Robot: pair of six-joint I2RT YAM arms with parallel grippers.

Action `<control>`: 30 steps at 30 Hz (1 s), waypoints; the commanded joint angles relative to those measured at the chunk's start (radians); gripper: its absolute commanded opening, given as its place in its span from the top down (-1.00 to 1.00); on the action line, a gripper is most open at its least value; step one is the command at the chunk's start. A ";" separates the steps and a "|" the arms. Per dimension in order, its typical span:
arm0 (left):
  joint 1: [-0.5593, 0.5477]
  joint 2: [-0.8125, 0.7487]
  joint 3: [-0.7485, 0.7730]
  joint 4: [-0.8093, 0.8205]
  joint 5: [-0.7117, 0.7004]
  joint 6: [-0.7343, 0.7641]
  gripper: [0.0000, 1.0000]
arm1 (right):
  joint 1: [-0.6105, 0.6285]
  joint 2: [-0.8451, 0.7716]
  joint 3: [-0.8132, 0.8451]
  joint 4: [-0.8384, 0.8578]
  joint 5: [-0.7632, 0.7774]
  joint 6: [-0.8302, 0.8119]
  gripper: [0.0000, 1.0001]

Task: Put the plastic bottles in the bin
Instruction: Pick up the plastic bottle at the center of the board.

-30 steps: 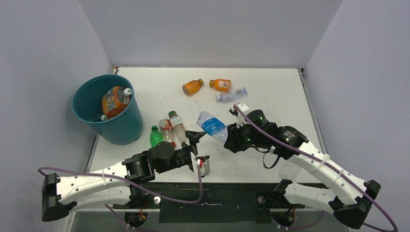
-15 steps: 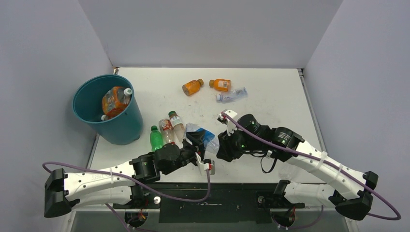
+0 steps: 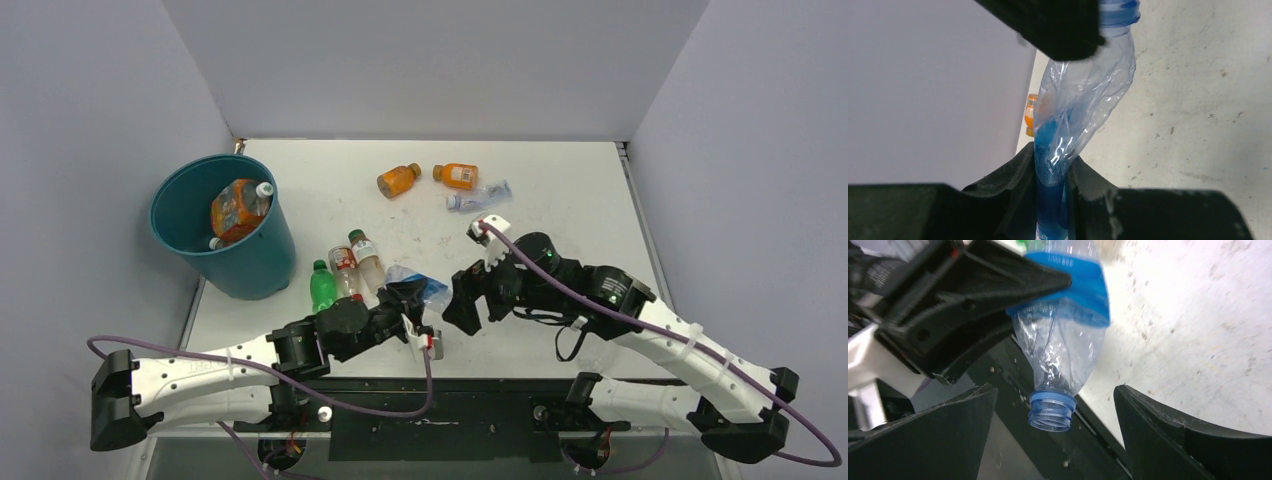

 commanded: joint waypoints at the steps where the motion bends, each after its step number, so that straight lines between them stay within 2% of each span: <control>1: -0.004 -0.021 0.097 -0.018 0.056 -0.175 0.74 | 0.005 -0.136 0.038 0.142 0.172 0.026 -0.79; 4: 0.039 -0.024 0.202 -0.101 0.102 -0.379 0.80 | 0.005 -0.317 -0.125 0.365 0.287 -0.007 -0.79; 6: 0.101 -0.034 0.262 -0.135 0.198 -0.520 0.90 | 0.005 -0.456 -0.268 0.544 0.335 -0.021 -0.79; 7: 0.143 -0.042 0.283 -0.136 0.236 -0.598 1.00 | 0.005 -0.504 -0.310 0.603 0.340 -0.038 -0.79; 9: 0.241 -0.058 0.312 -0.117 0.362 -0.746 1.00 | 0.005 -0.553 -0.350 0.643 0.333 -0.080 -0.79; 12: 0.391 -0.069 0.338 -0.041 0.540 -0.988 1.00 | 0.005 -0.572 -0.401 0.672 0.322 -0.109 -0.79; 17: 0.498 -0.038 0.378 0.090 0.779 -1.290 1.00 | 0.005 -0.553 -0.503 0.780 0.224 -0.114 -0.79; 20: 0.556 -0.025 0.326 0.286 0.887 -1.510 1.00 | 0.005 -0.550 -0.571 0.898 0.149 -0.088 -0.79; 23: 0.578 -0.012 0.251 0.487 0.936 -1.716 1.00 | 0.005 -0.528 -0.623 1.009 0.088 -0.045 -0.79; 30: 0.581 0.009 0.227 0.555 0.944 -1.814 1.00 | 0.006 -0.448 -0.654 1.197 0.009 0.058 -0.79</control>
